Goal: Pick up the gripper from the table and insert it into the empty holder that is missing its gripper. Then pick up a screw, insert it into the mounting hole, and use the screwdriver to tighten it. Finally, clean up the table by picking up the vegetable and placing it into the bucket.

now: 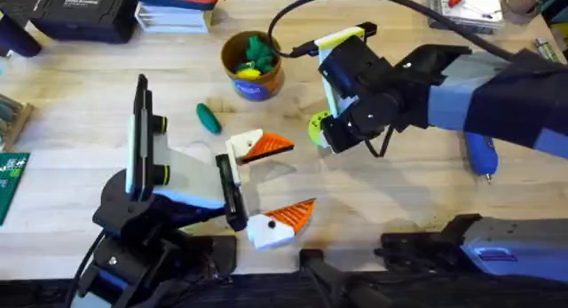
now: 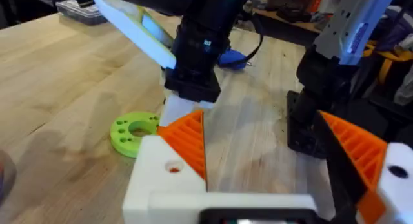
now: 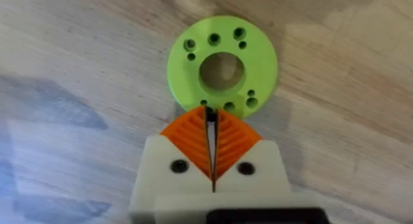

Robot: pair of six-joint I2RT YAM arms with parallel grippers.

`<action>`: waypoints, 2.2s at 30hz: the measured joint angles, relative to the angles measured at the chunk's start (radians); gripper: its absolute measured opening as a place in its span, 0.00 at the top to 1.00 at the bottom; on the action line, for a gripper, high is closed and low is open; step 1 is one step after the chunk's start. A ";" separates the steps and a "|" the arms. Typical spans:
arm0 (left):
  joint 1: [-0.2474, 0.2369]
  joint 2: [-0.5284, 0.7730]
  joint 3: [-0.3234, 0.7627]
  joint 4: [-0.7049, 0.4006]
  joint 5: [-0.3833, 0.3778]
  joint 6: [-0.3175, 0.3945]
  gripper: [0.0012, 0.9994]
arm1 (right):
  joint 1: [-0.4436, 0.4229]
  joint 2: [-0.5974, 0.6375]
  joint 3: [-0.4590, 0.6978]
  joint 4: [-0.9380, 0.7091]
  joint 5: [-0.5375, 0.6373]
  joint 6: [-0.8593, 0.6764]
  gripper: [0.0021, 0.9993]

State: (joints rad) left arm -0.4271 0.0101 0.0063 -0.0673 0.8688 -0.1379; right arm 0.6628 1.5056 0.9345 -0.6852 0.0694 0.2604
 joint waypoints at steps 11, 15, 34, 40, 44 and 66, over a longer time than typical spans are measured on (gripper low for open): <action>0.000 0.000 0.000 0.000 0.000 0.000 0.01 | -0.037 0.000 0.113 -0.151 0.085 -0.042 0.99; 0.000 0.000 0.000 0.000 0.000 0.000 0.01 | -0.031 0.000 0.210 -0.250 0.083 -0.052 0.99; 0.000 0.000 0.000 0.000 0.000 0.000 0.01 | 0.037 0.150 0.788 -0.569 -0.184 -0.089 0.99; 0.000 0.000 0.000 0.000 0.000 0.000 0.01 | 0.147 0.167 0.870 -0.568 -0.209 -0.122 0.99; 0.000 0.000 0.000 0.000 0.000 0.000 0.01 | 0.208 0.166 0.873 -0.564 -0.214 -0.152 0.99; 0.000 0.001 0.000 -0.001 0.001 -0.001 0.01 | 0.361 0.211 0.873 -0.562 -0.129 -0.180 0.99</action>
State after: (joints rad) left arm -0.4271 0.0109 0.0063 -0.0681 0.8696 -0.1391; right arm 1.0241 1.7167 1.8076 -1.2476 -0.0601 0.0803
